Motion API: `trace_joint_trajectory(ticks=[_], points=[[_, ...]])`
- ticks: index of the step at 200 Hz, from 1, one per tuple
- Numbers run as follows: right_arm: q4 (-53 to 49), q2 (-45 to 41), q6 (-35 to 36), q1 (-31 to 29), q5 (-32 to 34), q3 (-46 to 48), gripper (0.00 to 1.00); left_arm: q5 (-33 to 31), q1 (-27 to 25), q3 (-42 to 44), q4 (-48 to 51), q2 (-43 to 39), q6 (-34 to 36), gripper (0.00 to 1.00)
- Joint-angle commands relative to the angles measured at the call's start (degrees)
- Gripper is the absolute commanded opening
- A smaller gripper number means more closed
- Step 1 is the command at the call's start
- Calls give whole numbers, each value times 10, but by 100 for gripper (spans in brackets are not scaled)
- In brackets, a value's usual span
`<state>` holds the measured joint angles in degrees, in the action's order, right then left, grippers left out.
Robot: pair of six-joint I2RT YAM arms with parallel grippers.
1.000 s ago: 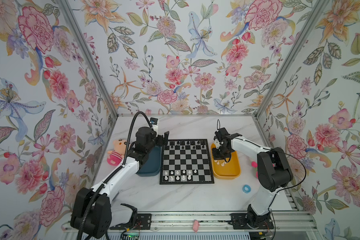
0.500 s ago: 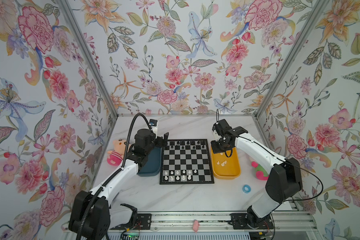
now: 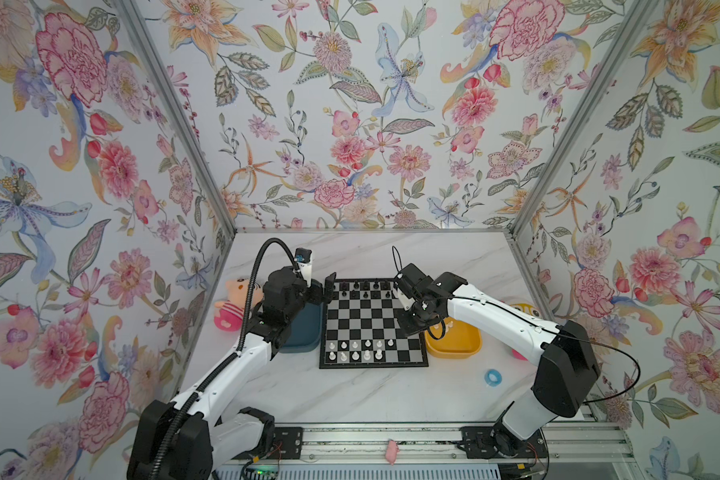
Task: Set up the chess pieces on the board
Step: 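Carry the white pawn with the right gripper over the board's near rows, then lower the pawn onto a square beside the placed white pawns and release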
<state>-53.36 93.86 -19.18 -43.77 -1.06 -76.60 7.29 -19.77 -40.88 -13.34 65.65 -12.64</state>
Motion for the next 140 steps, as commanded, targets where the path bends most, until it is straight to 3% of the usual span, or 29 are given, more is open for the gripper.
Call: trace_joint_trajectory(ticks=[1,140], points=[[-17,1,-28,-13,10,18,0,13,4,12,-17,-14,8,99],[10,56,-47,-50,31,61,0,17,4,46,-26,-53,-3,99]])
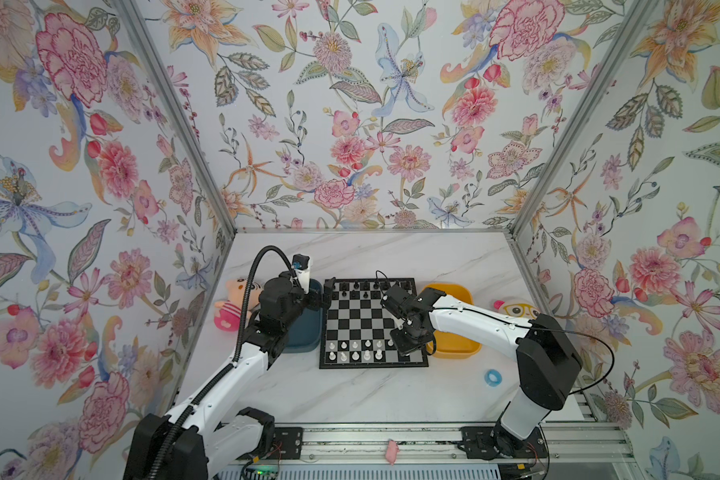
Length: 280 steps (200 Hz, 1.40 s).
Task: Set up the chess pieces on the board
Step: 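Lower the pawn onto a square beside the placed white pawns and release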
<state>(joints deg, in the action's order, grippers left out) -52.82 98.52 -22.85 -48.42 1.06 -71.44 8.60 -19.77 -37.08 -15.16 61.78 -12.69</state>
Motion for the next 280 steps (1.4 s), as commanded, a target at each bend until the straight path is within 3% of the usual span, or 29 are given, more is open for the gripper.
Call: trace_joint_trajectory(ticks=[1,140,163,194,280], points=[[6,10,-11,-4,9,9,0,4,4,8,-8,-15,-2,99],[32,25,-18,-10,-1,32,0,1,5,13,-6,-23,-1,99],[32,22,-20,-12,-1,32,12,1,5,13,-5,-24,-1,99],[32,14,-21,-14,0,31,21,4,5,12,-7,-24,-2,99],[14,-53,-23,-13,32,-12,30,2,5,11,-3,-28,0,99]])
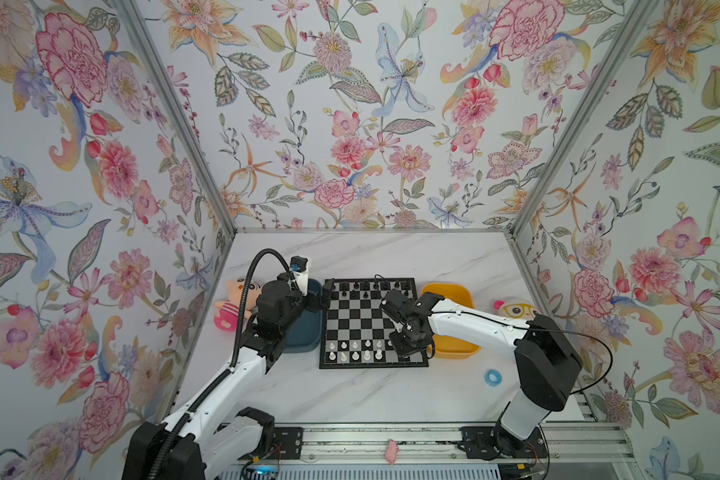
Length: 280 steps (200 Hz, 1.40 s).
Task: Set up the chess pieces on the board
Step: 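Lower the pawn onto a square beside the placed white pawns and release, then move the empty right gripper back over the yellow tray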
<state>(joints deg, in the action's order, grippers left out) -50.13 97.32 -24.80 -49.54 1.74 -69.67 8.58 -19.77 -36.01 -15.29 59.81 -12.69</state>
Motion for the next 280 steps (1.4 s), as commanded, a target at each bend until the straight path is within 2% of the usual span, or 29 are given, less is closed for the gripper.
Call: trace_joint_trajectory(ticks=[1,33,89,123,180,211,247,280], points=[[-14,-42,-4,-1,25,-30,30,2,5,0,-2,-8,0,99],[-13,-75,12,22,52,-39,32,1,5,3,-4,-12,-4,99],[9,-132,49,103,91,-38,36,-5,5,-6,-4,-5,-11,99],[33,-145,75,170,81,-17,37,-18,5,-8,-15,4,-21,99],[59,-141,99,251,48,36,38,-49,4,-12,-39,24,-40,99],[70,-137,108,277,36,58,37,-52,5,-22,-46,45,-49,99],[73,-126,117,296,16,75,28,-50,5,-29,-52,62,-56,98],[75,-109,123,298,-8,84,25,-49,5,-31,-57,73,-59,98]])
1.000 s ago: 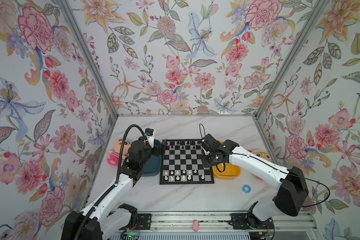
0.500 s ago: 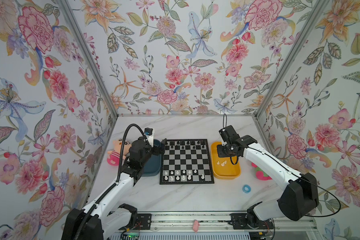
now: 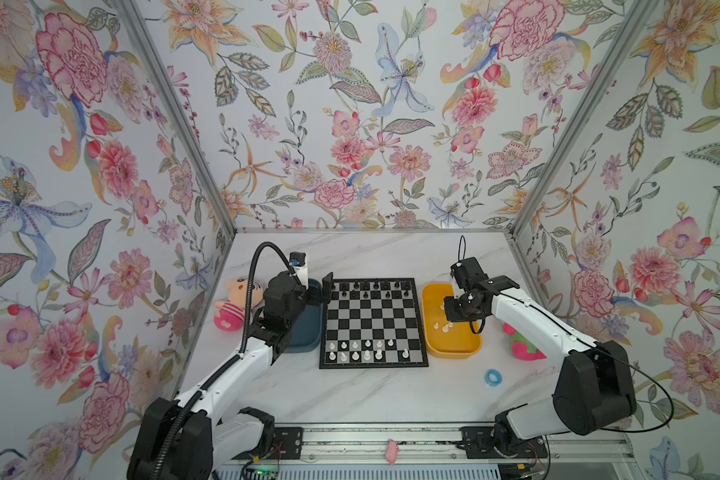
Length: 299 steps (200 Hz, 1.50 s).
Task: Set up the chess pieces on the board
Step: 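Lower the right gripper into the yellow tray and grasp a white pawn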
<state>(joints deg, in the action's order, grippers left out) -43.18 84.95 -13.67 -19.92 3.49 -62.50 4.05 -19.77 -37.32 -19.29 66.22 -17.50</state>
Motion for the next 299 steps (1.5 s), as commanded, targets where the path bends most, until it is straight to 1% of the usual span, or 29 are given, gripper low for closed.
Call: trace_joint_trajectory(ticks=[1,86,120,150,182,204,299], points=[[6,15,11,1,-26,13,25,-3,5,-18,-17,9,-10,98],[15,50,18,8,-23,9,24,-4,5,-20,-19,17,-11,98],[15,63,21,9,-34,1,20,-7,5,-17,-16,16,-10,98],[15,68,19,9,-39,7,19,-12,5,-14,-17,15,-9,98],[15,79,20,10,-35,9,19,-11,4,-14,-16,17,-8,98],[17,88,23,10,-31,3,22,-9,4,-12,-20,19,-10,98],[26,113,26,13,-36,-6,22,-6,5,-14,-20,23,-8,98]])
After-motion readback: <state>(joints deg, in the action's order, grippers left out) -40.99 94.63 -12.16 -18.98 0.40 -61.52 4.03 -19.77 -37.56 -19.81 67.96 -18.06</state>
